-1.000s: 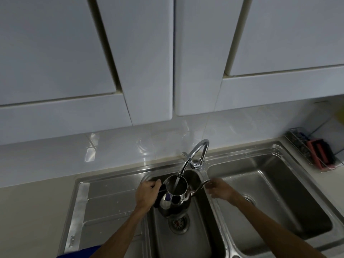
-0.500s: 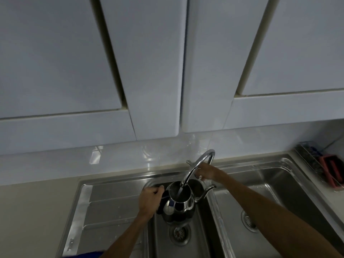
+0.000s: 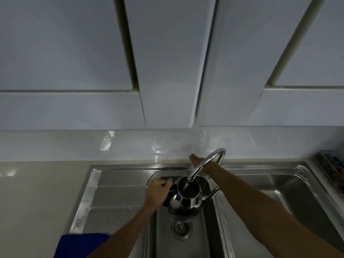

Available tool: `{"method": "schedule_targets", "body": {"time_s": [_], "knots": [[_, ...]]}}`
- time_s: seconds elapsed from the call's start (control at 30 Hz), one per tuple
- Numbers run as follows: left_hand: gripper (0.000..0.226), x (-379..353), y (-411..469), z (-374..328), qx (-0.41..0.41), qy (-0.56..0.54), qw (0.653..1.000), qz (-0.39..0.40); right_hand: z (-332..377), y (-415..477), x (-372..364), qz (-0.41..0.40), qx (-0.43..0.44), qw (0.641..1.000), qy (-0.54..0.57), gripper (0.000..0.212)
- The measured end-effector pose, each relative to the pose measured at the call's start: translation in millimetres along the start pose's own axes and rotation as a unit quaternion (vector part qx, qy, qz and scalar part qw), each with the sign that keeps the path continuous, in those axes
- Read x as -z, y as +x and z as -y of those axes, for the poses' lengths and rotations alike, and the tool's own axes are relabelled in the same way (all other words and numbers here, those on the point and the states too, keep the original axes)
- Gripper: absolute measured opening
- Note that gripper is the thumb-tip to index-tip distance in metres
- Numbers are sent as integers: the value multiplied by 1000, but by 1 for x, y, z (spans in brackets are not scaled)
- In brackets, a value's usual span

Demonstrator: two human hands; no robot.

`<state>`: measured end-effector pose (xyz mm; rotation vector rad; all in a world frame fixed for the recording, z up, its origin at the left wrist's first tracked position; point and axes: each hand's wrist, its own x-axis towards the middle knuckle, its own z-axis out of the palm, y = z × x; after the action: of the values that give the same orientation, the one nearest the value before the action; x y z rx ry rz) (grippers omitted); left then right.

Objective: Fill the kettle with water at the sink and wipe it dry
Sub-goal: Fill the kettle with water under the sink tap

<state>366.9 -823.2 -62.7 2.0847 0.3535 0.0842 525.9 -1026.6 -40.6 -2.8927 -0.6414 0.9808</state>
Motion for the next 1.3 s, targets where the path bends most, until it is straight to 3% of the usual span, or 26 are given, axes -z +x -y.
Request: {"method": "schedule_targets", "body": {"time_s": [0.13,0.17,0.2,0.27,0.33,0.57,0.67,0.77,0.83,0.87,0.93,1.0,1.03,1.1,1.2,1.3], "knots": [[46,1,3,3,2,-7,1000,-5,10,0,3,-37,-14,995,-92,38],[46,2,4,2,5,-10,1000,-3,10,-8,7,-4,-77,992,-101,34],[44,1,6,4,6,-6,1000,-5,10,-10,8,-47,-106,986,-119,36],[41,0,8,3,11,-6,1000,-7,18,-14,6,-117,-49,978,-168,30],[43,2,8,-2,11,-4,1000,-8,27,-22,12,-94,-2,977,-191,27],[51,-1,6,1,19,-20,1000,-2,25,-53,4,-92,-47,965,-239,29],[45,-3,9,4,-6,-1,1000,5,17,-65,10,-77,-42,986,-139,32],[52,-5,10,2,8,6,1000,-3,4,-91,23,-77,-26,991,106,34],[53,-5,8,4,1,-6,1000,-7,-5,-124,19,-165,-7,954,249,35],[53,-5,6,3,-5,-13,1000,-5,-7,-142,9,-218,-15,917,334,38],[56,-5,3,4,-2,-20,1000,-7,-14,-172,-28,-320,-42,793,517,46],[55,-5,-1,4,0,-23,1000,-9,-21,-188,-78,-364,-79,673,639,47],[56,-5,-3,3,1,-24,1000,-8,-20,-191,-103,-358,-96,656,657,43],[61,-5,-7,5,-4,-27,1000,-3,-8,-196,-137,-307,-121,671,664,21],[58,-6,-16,3,-2,-27,1000,9,16,-192,-159,-230,-105,668,699,30],[56,-2,-34,-1,5,-35,999,15,41,-182,-163,-233,-84,647,721,32]]}}
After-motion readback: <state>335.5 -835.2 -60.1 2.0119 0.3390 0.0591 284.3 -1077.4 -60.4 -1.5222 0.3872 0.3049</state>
